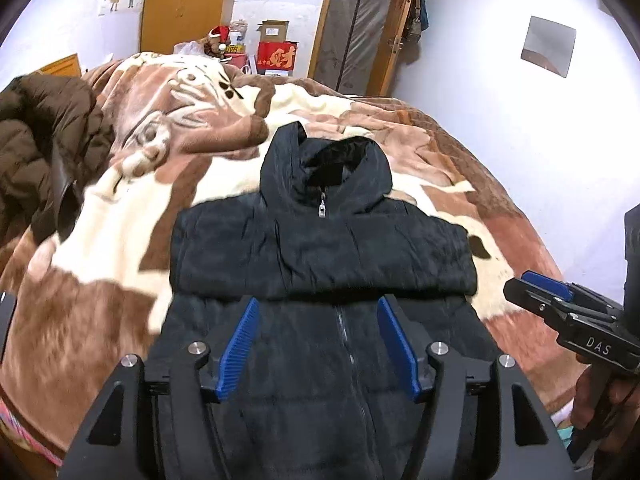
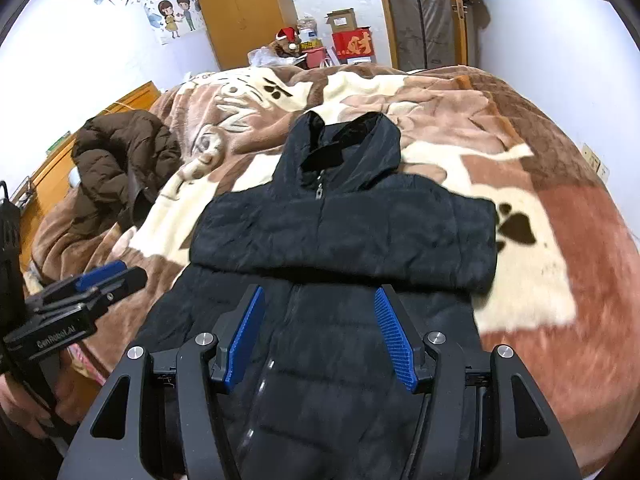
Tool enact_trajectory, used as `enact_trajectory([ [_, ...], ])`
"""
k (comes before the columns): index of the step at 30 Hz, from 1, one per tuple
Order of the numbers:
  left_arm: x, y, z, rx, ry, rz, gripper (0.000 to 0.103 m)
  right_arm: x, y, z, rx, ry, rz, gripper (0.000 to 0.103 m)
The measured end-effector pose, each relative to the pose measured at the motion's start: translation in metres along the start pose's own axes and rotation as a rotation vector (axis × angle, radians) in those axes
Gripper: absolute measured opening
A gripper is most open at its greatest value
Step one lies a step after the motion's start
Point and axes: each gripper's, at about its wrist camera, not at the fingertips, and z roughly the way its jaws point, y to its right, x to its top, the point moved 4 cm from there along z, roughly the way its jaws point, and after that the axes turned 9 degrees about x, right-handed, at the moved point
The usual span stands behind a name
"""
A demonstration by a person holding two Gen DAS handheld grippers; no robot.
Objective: Fold large clothes
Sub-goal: 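Grasp the jacket hem with the left tool while the right tool grasps it too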
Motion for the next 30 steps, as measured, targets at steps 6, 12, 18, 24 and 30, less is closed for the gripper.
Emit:
enact_trajectory([
  [6,0.063,-0.006,0.058,0.014,-0.017,0.003,0.064,0.057,0.029,0.04,-0.029,-0.008,-0.016,0.058],
  [12,0.123,-0.01,0.132,0.031,-0.026,0.03,0.065,0.116,0.06,0.096,-0.024,-0.02,-0.031,0.058],
  [18,0.165,-0.016,0.224,0.077,-0.069,0.027,0.065,0.161,0.104,0.17,-0.027,-0.074,-0.008,0.058],
  [24,0.193,-0.022,0.313,0.117,-0.11,0.023,0.065,0.199,0.142,0.241,-0.044,-0.111,0.001,0.058],
  [30,0.211,-0.02,0.373,0.111,-0.142,-0.01,0.064,0.228,0.167,0.294,-0.113,-0.127,-0.009,0.058],
])
